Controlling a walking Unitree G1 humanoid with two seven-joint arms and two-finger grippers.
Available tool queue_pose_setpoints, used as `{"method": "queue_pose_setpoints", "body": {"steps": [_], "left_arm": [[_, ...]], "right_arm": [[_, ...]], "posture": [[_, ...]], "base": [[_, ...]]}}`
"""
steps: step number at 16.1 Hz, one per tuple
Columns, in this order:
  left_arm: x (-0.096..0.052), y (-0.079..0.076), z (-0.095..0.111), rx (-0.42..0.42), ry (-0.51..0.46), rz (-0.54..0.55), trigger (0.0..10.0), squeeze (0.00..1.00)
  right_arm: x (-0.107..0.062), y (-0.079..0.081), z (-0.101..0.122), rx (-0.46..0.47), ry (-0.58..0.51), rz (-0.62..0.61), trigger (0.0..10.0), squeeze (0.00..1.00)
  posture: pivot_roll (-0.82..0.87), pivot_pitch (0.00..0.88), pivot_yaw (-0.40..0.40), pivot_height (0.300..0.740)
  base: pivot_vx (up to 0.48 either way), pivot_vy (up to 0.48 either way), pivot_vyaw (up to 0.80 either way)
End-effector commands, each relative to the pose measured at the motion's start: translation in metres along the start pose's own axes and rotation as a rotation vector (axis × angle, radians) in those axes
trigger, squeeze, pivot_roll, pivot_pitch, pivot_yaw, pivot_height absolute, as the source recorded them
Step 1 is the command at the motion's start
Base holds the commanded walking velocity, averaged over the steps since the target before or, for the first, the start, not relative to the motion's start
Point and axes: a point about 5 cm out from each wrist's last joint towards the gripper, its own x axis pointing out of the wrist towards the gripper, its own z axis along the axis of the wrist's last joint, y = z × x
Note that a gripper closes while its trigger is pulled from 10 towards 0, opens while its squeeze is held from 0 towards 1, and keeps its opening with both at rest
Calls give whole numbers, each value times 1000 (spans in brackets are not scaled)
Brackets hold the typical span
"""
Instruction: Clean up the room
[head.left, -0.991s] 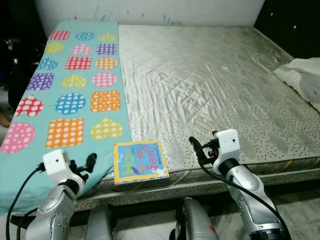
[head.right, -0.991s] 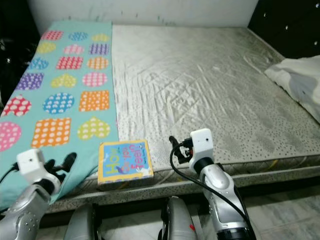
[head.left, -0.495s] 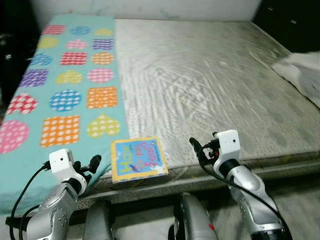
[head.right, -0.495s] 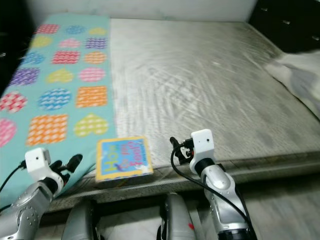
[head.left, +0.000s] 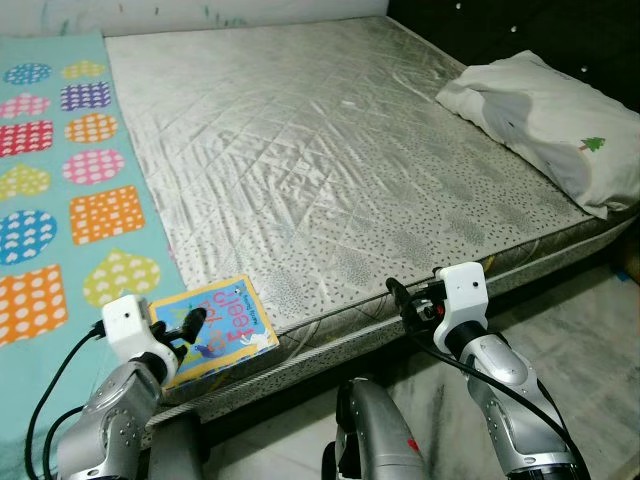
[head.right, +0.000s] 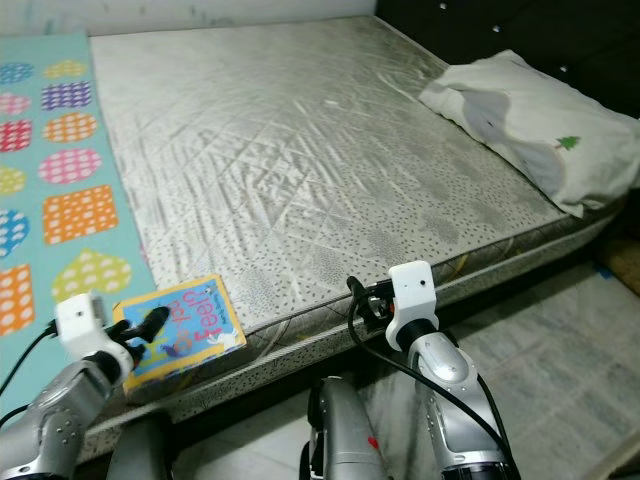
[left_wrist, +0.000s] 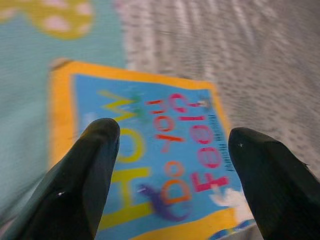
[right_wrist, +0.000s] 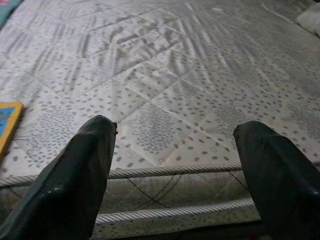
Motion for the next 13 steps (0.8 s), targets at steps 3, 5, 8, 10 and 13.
{"method": "queue_pose_setpoints", "body": {"steps": [3, 5, 8, 10, 13], "left_arm": [[-9, 9, 1, -49, -32, 77, 10000, 0], [-16, 16, -3, -75, -21, 110, 10000, 0], [-13, 27, -13, -164, 21, 142, 10000, 0], [-10, 37, -20, -217, 65, 159, 10000, 0], [-2, 47, -23, -215, 109, 150, 10000, 0]], "right_arm": [[-1, -4, 3, -10, -10, -15, 10000, 0], [-1, -4, 3, -12, -6, -14, 10000, 0], [1, -5, 3, -17, -6, -13, 10000, 0], [1, -6, 3, -22, -5, -17, 10000, 0], [0, -12, 4, -36, -3, -31, 10000, 0]], "posture": [[-125, 126, -74, 570], [-112, 130, -77, 570], [-114, 129, -79, 570], [-117, 130, -80, 570], [-131, 136, -79, 570]], "base": [[0, 0, 0], [0, 0, 0], [0, 0, 0], [0, 0, 0], [0, 0, 0]]}}
